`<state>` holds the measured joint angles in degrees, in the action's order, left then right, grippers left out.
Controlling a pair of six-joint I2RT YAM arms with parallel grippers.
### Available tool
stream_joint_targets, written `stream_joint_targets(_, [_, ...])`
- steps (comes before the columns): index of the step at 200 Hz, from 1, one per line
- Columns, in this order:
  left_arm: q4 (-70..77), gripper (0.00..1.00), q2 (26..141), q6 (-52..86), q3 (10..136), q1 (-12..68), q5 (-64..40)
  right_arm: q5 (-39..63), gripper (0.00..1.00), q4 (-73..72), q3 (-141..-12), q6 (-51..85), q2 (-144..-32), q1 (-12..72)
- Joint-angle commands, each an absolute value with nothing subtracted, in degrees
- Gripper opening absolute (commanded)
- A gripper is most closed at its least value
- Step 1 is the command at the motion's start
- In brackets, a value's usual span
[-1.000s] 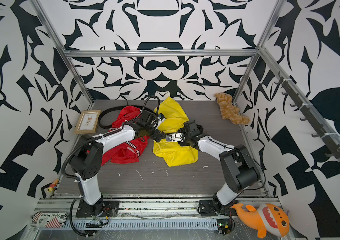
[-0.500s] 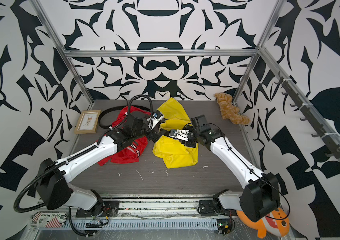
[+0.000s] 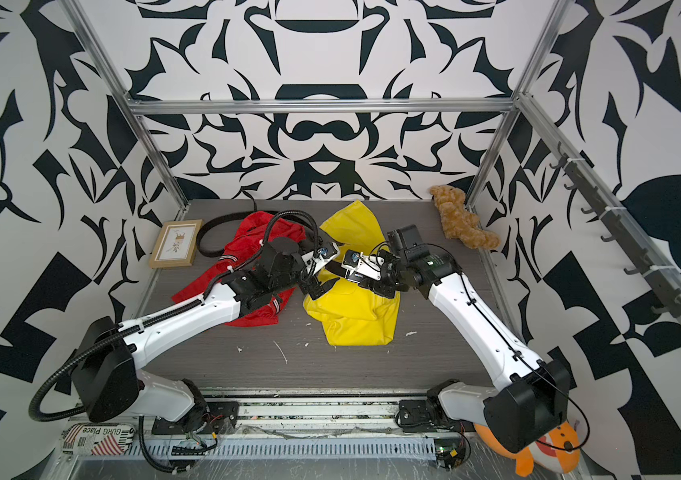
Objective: Remove the belt from the trousers
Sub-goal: Adjust the trousers at the center of the board.
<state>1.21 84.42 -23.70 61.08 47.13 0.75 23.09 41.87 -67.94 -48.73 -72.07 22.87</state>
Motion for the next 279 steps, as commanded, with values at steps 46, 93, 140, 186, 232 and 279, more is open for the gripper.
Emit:
stream_joint_targets(46, [21.4, 0.95, 92.9, -26.4, 58.9, 48.9, 4.1, 31.7, 0.14, 41.7, -71.3, -44.1, -70.5, 19.9])
stream_joint_targets(93, [23.7, 0.0, 93.5, -28.2, 62.6, 48.9, 6.7, 33.3, 0.13, 40.7, -72.0, -41.4, -70.2, 16.2])
stream_joint_targets(140, [-7.1, 0.0, 86.3, -27.2, 75.3, 49.0, 4.5, 34.6, 0.13, 45.7, -88.0, -37.1, -73.7, 14.5])
stream_joint_targets(186, [-23.1, 0.0, 82.1, -17.8, 73.1, 49.0, 4.1, 34.9, 0.13, 42.8, -84.0, -29.4, -80.3, 14.4])
stream_joint_targets(232, [-25.4, 0.0, 90.8, -11.4, 69.8, 49.0, 3.0, 28.0, 0.15, 24.8, -63.6, -17.9, -80.5, 14.5])
stream_joint_targets(279, [-28.1, 0.0, 92.4, -6.6, 68.8, 48.9, 2.8, 20.6, 0.68, 22.5, -56.2, -17.3, -73.2, 15.3])
